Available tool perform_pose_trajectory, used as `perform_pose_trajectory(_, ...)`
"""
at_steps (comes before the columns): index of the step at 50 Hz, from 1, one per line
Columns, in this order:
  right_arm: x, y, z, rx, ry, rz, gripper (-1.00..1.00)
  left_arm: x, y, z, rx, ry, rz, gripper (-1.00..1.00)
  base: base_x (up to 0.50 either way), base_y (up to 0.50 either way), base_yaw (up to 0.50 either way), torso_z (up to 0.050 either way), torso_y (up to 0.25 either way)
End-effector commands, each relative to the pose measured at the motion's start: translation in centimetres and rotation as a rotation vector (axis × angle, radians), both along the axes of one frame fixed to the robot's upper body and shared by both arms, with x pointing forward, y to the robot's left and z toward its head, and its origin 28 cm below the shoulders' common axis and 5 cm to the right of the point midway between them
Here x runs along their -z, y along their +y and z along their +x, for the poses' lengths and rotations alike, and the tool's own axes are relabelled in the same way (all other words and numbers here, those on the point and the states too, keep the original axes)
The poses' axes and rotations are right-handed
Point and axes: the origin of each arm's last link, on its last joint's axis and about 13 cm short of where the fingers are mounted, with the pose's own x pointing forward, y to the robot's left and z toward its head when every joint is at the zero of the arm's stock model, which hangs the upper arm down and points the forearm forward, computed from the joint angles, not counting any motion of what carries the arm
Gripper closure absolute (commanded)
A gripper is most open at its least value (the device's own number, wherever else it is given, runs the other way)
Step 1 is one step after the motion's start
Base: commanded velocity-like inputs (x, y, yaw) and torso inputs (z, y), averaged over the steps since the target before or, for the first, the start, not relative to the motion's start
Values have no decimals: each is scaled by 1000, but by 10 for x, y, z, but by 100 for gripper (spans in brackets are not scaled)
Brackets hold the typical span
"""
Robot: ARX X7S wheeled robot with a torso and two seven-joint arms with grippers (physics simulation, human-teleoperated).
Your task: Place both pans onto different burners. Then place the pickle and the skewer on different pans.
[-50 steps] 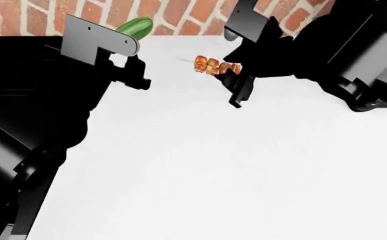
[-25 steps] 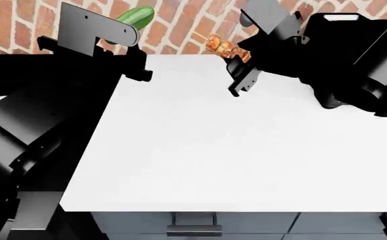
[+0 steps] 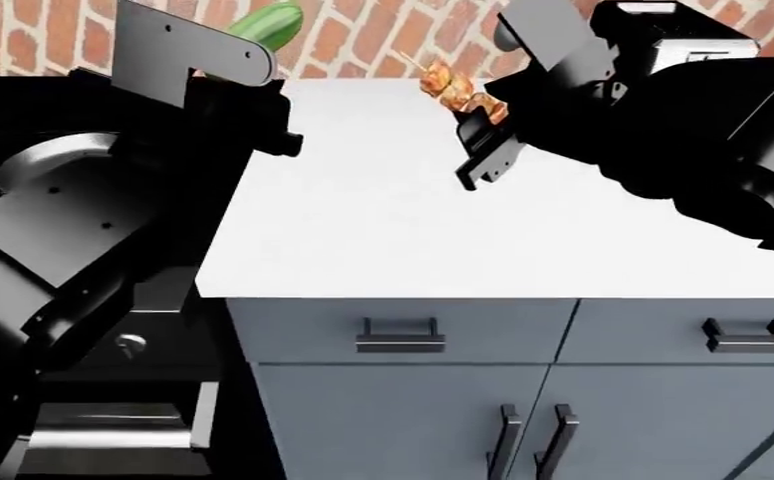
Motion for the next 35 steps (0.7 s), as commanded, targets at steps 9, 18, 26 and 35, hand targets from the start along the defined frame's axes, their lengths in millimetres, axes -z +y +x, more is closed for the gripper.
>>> perform_pose_trajectory(9, 4, -7, -7, 144, -84, 118, 100, -6, 12, 4, -131, -1, -48, 100, 88, 222, 0, 0, 0)
perform_pose_trajectory(18, 8, -8, -21, 187, -115, 158, 100, -5, 16, 1, -142, -2, -55, 100, 197, 500, 0, 0, 0)
perform_pose_trajectory(26, 8, -3, -29, 205, -127, 164, 100, -4, 19, -1, -149, -4, -64, 100, 104, 500, 0, 0, 0)
perform_pose_trajectory(35, 6, -1, -33, 209, -123, 147, 100, -7, 19, -2, -150, -9, -70, 100, -16, 500, 0, 0, 0)
